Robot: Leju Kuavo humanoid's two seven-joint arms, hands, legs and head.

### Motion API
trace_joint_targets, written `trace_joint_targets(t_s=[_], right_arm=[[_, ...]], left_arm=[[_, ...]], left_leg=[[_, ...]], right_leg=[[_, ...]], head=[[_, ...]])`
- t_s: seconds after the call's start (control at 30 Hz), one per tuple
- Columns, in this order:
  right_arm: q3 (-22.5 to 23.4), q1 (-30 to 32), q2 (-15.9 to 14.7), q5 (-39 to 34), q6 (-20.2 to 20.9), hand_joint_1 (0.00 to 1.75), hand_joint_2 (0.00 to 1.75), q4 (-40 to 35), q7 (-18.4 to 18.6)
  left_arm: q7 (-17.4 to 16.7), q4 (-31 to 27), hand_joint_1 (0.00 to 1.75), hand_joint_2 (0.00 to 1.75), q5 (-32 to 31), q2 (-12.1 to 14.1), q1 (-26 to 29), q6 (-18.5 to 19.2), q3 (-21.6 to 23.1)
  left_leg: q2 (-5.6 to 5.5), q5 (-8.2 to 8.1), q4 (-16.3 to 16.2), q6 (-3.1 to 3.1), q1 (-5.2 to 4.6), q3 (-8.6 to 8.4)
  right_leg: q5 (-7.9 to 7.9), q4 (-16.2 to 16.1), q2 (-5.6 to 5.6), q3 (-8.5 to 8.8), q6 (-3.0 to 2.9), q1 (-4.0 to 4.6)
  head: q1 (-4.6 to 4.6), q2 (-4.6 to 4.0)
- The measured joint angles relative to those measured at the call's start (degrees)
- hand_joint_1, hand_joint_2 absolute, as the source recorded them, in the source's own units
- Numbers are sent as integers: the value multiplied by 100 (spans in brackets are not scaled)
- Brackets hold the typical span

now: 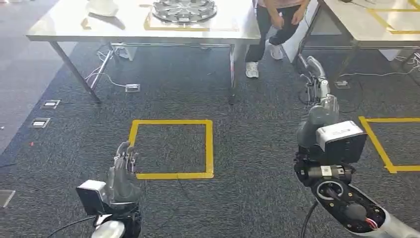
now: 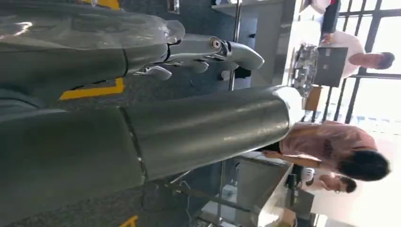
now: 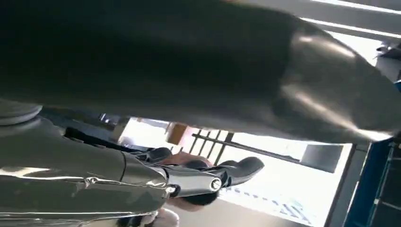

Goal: Take the parts from the cabinet and place them on the table.

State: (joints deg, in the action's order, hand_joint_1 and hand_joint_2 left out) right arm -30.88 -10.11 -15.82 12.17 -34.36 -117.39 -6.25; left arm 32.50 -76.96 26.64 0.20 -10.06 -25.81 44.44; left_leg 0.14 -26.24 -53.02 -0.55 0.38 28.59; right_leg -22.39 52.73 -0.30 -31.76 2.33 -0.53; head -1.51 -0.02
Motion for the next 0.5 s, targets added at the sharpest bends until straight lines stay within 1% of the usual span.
trace_joint_targets(t_s=[0.03, 0.07, 0.1, 0.13, 0.17, 0.2, 0.23, 0.27, 0.3, 0.33, 0.37, 0.4, 0.43, 0.47, 0.5], right_arm=[[0, 13, -7, 0, -9, 0, 0, 0, 0], [0, 25, -13, 0, -15, 0, 0, 0, 0], [0, 25, -24, 2, -17, 0, 0, 0, -2], [-4, 35, -26, 0, -20, 0, 0, 0, 0], [-7, 56, -28, 0, -28, 0, 0, 0, 0], [-13, 81, -31, 0, -39, 0, 0, 0, 9], [-15, 99, -33, 0, -52, 0, 0, 2, 11], [-17, 105, -33, 0, -57, 0, 0, 2, 13], [-15, 104, -33, 0, -59, 0, 0, 0, 13], [-15, 103, -33, 2, -59, 0, 0, 0, 13], [-15, 99, -33, 0, -59, 0, 0, 0, 17], [-18, 96, -33, 0, -57, 0, 0, 0, 37], [-17, 88, -35, 0, -57, 0, 0, 0, 55], [-17, 95, -42, 0, -57, 0, 0, 0, 85], [-22, 101, -44, 0, -61, 0, 0, 0, 107]], left_arm=[[11, 0, 0, 0, 2, 0, -5, 0, 0], [22, 0, 0, 0, 7, -2, -12, 0, 0], [24, 0, 0, 0, 15, -4, -13, 0, 0], [33, 0, 0, 0, 22, -9, -3, 0, 0], [37, 2, 0, 0, 28, -9, 8, 0, 0], [37, 2, 0, 0, 31, -7, 22, 0, 0], [37, 2, 0, 0, 31, -7, 33, -2, 0], [37, 2, 0, 0, 31, -7, 37, -7, 0], [37, 2, 0, 0, 26, -11, 37, -26, 0], [37, 0, 0, 0, 20, -17, 34, -68, 0], [37, 0, 0, 0, 17, -22, 34, -85, 0], [35, -2, 0, 0, 17, -22, 33, -111, 0], [35, -4, 0, 0, 20, -20, 42, -111, 0], [33, -4, 0, 0, 26, -17, 50, -109, 2], [33, -13, 0, 0, 28, -17, 66, -96, 2]], left_leg=[[5, 32, 32, -55, 33, 0], [11, 55, 31, -91, 32, 21], [15, 78, 31, -129, 30, 51], [23, 98, 29, -154, 20, 84], [26, 117, 26, -168, 13, 116], [28, 136, 21, -169, 4, 146], [28, 147, 17, -168, 1, 161], [27, 155, 13, -167, -3, 168], [22, 162, 7, -160, -12, 165], [20, 164, 4, -155, -18, 155], [21, 168, 7, -149, -15, 159], [21, 188, -16, -112, -50, 196], [22, 207, -26, -84, -42, 236], [29, 163, -90, -138, -98, 275], [33, 183, -76, -183, -76, 286]], right_leg=[[-39, 33, 5, -32, 25, -19], [-216, 228, 6, -93, 53, -23], [-505, 664, 10, -273, 73, -21], [-780, 1200, 12, -490, 95, -23], [-987, 1676, 12, -675, 109, -23], [-1090, 2005, 11, -788, 116, -23], [-1041, 2011, 11, -763, 110, -23], [-919, 1833, 11, -641, 99, -21], [-585, 1180, 12, -253, 61, -17], [-337, 605, 14, 55, 19, -4], [-242, 158, 16, 260, -37, 14], [-283, 59, 10, 327, -52, 53], [-293, 4, 3, 307, -71, 57], [-275, -33, 3, 289, -24, 30], [-280, -14, 9, 279, -17, 25]], head=[[4, 0], [-11, 0], [-79, 0], [-116, 0], [-140, 0], [-164, 0], [-181, 0], [-195, 0], [-223, 0], [-238, 0], [-251, 0], [-234, 0], [-241, 0], [-234, 0], [-194, 0]])
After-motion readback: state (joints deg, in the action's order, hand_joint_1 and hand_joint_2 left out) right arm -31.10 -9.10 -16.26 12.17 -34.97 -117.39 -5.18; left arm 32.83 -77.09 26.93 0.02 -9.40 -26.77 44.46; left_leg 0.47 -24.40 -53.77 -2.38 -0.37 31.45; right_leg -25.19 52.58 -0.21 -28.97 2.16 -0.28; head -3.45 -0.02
